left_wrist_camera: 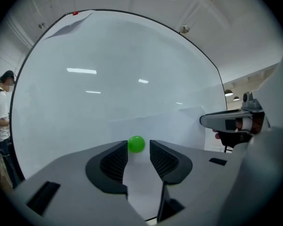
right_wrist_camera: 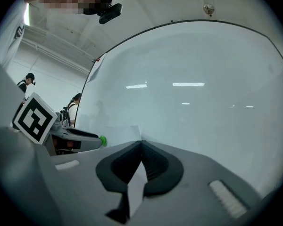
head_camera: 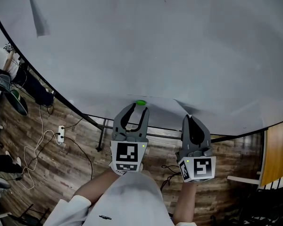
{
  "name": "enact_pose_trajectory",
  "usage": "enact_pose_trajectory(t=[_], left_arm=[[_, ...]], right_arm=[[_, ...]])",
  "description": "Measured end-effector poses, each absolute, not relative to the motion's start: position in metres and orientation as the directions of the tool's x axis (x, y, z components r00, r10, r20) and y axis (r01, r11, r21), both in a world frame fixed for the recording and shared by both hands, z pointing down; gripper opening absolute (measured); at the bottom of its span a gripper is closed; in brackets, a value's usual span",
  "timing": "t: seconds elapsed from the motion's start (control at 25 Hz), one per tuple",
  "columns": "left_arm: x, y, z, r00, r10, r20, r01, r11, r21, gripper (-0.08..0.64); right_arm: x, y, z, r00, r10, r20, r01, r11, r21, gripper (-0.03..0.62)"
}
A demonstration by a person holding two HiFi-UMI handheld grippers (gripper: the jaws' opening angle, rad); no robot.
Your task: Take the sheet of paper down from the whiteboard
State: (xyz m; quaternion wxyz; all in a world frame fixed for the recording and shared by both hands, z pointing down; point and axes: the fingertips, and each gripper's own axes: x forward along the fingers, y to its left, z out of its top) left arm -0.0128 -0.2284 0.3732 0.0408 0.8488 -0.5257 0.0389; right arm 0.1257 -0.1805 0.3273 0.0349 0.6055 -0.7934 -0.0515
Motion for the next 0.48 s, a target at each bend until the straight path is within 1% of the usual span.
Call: enact_pose_trajectory(t=[0.08, 0.24, 0.48], left_arm=[[-0.0109, -0.2314, 0.3741, 0.427, -0.897, 0.111, -0.904, -0.427, 0.026, 0.166], [-0.0093, -0.2358, 0.3716, 0.391, -0.916, 0.092, -0.920, -0.390, 0.031, 0.167], [-0.0086, -0.2375, 0.3703, 0.335, -0.939, 0.083, -0.942, -0.333, 0.041, 0.138]], right_arm=[[0.1270, -0.1812, 0.3275, -0.267, -0.964, -0.008, -0.956, 0.264, 0.127, 0.011], [0.1282, -0.1837, 0.3277, -0.278, -0.961, -0.014, -0.955, 0.274, 0.116, 0.011], [0.1331, -0.1829, 0.3276, -0.294, -0.956, -0.016, -0.951, 0.291, 0.109, 0.011]])
